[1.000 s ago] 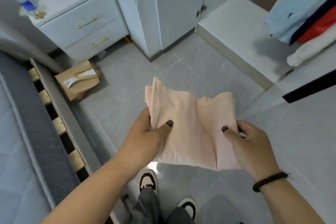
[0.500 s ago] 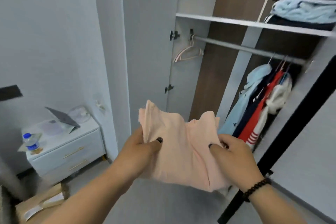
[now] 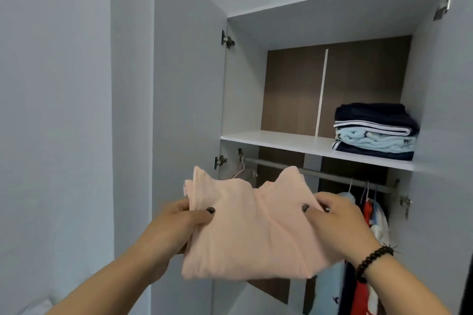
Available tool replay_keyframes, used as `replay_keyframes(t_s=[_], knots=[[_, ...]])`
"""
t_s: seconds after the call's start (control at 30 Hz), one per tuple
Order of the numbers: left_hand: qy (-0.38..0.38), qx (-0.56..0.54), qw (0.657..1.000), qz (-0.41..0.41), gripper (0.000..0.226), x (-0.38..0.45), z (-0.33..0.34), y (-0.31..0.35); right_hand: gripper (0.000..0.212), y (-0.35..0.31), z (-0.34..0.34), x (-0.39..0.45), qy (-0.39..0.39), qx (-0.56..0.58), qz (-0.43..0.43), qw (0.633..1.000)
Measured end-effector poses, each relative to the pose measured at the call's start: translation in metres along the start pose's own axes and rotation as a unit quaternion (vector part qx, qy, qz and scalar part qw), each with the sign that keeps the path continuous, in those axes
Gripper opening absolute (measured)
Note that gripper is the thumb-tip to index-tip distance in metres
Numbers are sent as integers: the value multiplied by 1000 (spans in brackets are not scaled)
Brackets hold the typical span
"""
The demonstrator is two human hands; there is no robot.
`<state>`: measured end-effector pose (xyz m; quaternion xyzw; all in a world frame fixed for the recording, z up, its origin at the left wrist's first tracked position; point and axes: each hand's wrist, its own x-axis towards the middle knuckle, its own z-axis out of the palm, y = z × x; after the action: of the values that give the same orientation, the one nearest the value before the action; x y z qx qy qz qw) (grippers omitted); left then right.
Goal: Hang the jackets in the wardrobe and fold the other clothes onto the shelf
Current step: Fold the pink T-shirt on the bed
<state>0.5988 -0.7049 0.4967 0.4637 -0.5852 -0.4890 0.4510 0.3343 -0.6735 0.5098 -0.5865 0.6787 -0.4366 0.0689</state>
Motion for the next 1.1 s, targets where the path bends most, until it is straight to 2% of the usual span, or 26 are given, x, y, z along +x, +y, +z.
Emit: replay_keyframes(t_s=[0.13, 0.3, 0.4, 0.57, 0.7, 0.87, 0.93, 1.1], knots=[[4, -4, 1000, 9, 15, 60, -27, 15, 20, -10, 17, 57, 24, -26, -3, 999], [-46, 19, 999, 1, 18, 123, -40, 24, 21, -13, 28, 136, 38, -53, -6, 998], [-60, 38, 997, 6, 19, 163, -37, 29, 31, -13, 35, 188, 40, -92, -9, 995], [-39, 43, 997, 43, 22, 243, -13, 41, 25, 0, 48, 289, 39, -123, -40, 991], [-21, 58, 997, 55, 13, 321, 15, 49, 18, 16, 61, 386, 50, -157, -65, 984], [-11, 39, 998, 55, 6, 425, 46, 70, 18, 37, 71, 513, 34, -178, -77, 980], [-6, 34, 997, 63, 10, 464, 59, 76, 18, 46, 77, 558, 25, -185, -81, 979], [23, 41, 997, 68, 8, 537, 90, 69, 21, 61, 101, 639, 5, -234, -78, 969]])
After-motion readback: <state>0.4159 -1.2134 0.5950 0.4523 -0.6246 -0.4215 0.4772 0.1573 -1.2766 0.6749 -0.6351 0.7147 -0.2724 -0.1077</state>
